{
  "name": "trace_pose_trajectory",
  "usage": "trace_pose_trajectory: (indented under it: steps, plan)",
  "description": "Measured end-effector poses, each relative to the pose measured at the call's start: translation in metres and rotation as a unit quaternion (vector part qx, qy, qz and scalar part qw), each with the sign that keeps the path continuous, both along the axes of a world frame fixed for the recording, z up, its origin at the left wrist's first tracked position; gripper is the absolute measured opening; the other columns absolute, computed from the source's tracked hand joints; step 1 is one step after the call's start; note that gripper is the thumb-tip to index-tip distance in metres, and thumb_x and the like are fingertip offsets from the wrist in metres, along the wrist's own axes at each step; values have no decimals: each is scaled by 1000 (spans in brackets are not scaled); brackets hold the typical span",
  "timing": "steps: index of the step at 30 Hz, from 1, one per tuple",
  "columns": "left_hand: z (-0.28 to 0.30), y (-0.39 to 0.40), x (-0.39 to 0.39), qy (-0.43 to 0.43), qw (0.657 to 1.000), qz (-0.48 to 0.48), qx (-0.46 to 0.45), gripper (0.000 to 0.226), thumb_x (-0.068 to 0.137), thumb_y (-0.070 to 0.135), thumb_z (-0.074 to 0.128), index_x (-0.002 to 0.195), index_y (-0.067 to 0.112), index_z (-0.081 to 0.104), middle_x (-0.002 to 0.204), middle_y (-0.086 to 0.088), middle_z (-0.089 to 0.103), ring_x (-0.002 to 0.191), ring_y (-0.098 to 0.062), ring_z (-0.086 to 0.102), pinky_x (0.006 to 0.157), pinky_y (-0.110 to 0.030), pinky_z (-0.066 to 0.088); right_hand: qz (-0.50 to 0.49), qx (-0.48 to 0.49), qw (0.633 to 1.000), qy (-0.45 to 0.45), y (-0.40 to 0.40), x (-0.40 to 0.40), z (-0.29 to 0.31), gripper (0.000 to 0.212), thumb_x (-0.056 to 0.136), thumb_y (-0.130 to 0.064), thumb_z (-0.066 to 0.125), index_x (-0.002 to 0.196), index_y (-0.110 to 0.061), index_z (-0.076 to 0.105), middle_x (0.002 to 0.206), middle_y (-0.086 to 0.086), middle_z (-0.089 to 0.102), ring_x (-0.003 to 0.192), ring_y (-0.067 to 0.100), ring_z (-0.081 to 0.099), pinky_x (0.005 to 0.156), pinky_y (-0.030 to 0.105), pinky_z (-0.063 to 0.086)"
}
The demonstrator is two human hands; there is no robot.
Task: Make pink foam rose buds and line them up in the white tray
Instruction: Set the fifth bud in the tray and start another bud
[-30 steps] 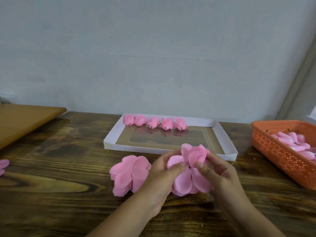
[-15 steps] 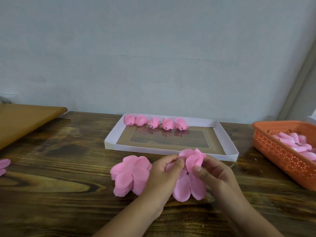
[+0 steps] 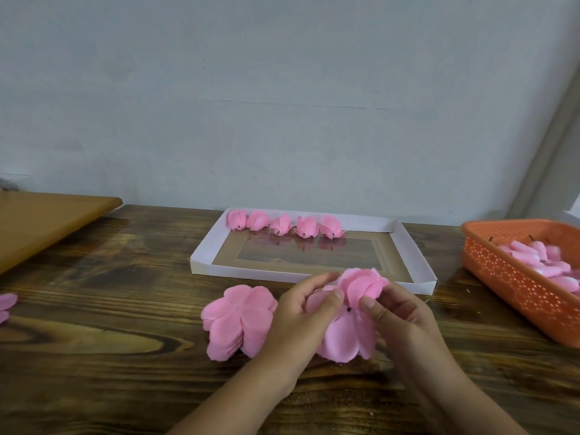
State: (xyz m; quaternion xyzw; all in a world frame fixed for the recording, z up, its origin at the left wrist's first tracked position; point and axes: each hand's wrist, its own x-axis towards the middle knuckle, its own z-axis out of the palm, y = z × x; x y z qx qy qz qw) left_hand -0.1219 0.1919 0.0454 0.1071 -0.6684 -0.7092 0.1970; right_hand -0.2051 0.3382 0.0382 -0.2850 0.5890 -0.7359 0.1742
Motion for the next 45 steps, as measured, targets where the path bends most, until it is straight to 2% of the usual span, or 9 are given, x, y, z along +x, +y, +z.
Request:
trace_pose_trajectory:
  steps: [6,10,22,29,33,35,37,40,45]
  plan:
    - [-2,-6,-4,-77,995,24,66,18,98,24,65,115,26,72,106,4,78,106,-18,73,99,-45,57,15,-17,999,-28,4,-7,1,55,73,-47,84,119,-18,72,116,14,73,106,32,72,77,50,59]
    - [-1,-8,-4,-87,988,40,120,11,96,27,69,105,21,74,95,2,80,93,-18,77,92,-47,61,21,10,999,30,2,-1,3,39,81,-41,77,117,-26,74,116,5,74,108,25,71,80,39,60]
    - [8,-2,2,-75,993,43,82,25,102,32,60,87,33,80,91,1,80,85,-17,78,70,-39,65,-4,20,992,125,-4,2,2,24,88,-28,73,112,-30,76,109,5,77,103,27,72,86,57,59]
    - [7,-2,1,-91,989,-8,120,30,105,40,51,102,28,79,103,-3,79,99,-23,76,88,-53,61,-3,38,990,134,-5,2,0,31,81,-42,77,112,-35,76,111,0,77,106,22,72,87,51,59]
    - [8,-2,0,-88,984,-42,152,37,109,39,43,119,17,71,110,-16,77,102,-34,74,72,-41,61,-12,24,992,124,-4,1,-2,27,88,-13,72,112,-22,77,108,7,77,102,26,73,88,48,60]
    - [8,-2,0,-83,982,-53,162,41,110,38,39,124,14,69,113,-17,76,105,-34,73,77,-42,61,-16,28,992,119,-4,0,-2,29,88,-3,69,111,-19,77,107,8,77,102,28,73,89,49,60]
    - [8,-3,-1,-80,982,-57,164,44,111,41,36,124,12,67,113,-17,75,105,-35,73,81,-48,59,-27,35,992,120,-4,1,-2,29,87,-4,71,110,-20,78,106,7,77,102,27,72,89,49,59]
    - [7,-3,-1,-76,984,-58,147,46,110,42,36,123,11,67,111,-19,75,98,-36,74,67,-41,57,-35,39,991,126,-5,3,0,26,83,-11,73,106,-21,79,104,5,78,101,25,72,87,46,60]
    - [4,0,-1,-63,989,-65,115,47,108,48,37,119,19,73,111,-10,78,105,-28,74,93,-52,58,-43,55,989,133,-4,2,1,28,88,-2,71,109,-19,78,103,2,79,100,21,73,87,41,60]
